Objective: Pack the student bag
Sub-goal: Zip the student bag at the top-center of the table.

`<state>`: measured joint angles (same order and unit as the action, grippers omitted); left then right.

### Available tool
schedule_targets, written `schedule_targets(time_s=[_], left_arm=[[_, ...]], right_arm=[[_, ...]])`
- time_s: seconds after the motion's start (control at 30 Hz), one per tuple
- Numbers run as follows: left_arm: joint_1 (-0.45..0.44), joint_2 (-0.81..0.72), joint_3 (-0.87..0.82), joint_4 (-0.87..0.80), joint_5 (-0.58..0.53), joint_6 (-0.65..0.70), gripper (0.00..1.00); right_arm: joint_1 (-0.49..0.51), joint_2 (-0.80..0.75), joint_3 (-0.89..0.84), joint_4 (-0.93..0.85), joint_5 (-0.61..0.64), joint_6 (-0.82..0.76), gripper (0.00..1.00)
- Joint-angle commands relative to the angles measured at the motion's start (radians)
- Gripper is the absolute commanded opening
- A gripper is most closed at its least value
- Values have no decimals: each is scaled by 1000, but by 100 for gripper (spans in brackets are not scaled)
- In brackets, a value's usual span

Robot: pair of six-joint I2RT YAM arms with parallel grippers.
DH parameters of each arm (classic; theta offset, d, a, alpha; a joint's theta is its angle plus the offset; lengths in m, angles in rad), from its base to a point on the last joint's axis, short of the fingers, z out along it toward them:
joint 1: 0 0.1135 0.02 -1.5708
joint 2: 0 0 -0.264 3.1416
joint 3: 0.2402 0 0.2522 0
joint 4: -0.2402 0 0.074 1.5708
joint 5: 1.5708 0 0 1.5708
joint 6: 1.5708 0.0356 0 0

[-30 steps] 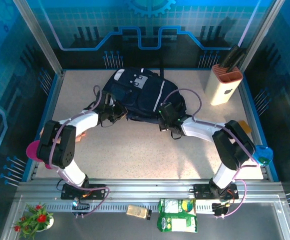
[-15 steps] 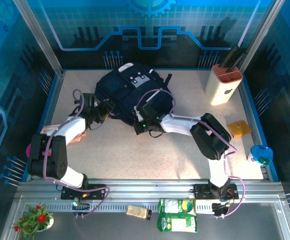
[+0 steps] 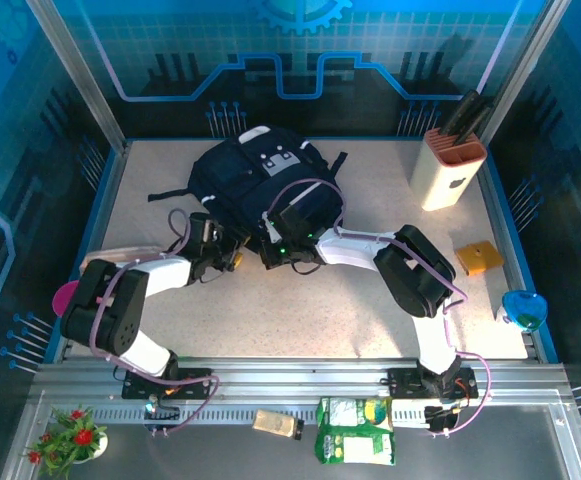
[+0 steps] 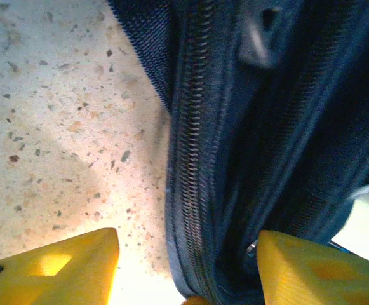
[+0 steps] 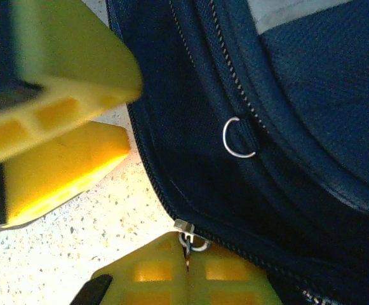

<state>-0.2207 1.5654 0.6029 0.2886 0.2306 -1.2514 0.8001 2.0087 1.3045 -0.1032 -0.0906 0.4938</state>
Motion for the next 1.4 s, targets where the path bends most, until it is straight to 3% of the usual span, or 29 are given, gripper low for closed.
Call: schedule_targets(time_s=[0.0,0.33,0.43,0.6,0.8,1.07,1.17,1.27,1.37], left_arm=[[-9,48,1,102,-28,-57,55],[-9,112,34,143,-58,-63,16],[-6,103,43,124,-64,-40,10],[-5,85,50,106,-69,-4,6],[-5,87,60,106,-55,7,6],[-6,86,69,105,-34,14,7],[-4,83,72,102,-30,19,7],[-5,81,78,89,-33,28,7],[-5,75,84,76,-40,40,6]], right_arm=[[20,-17,-15,19,-27,-5,0],[19,-117,-123,-12,183,-55,0],[-2,-183,-197,-31,288,-65,0],[-78,-290,-316,-52,402,-68,0],[-116,-293,-292,-73,336,-140,0],[-119,-202,-187,-109,250,-92,20],[-118,-190,-180,-110,257,-86,22],[-119,-199,-187,-113,288,-81,9],[-123,-230,-209,-111,339,-83,3]])
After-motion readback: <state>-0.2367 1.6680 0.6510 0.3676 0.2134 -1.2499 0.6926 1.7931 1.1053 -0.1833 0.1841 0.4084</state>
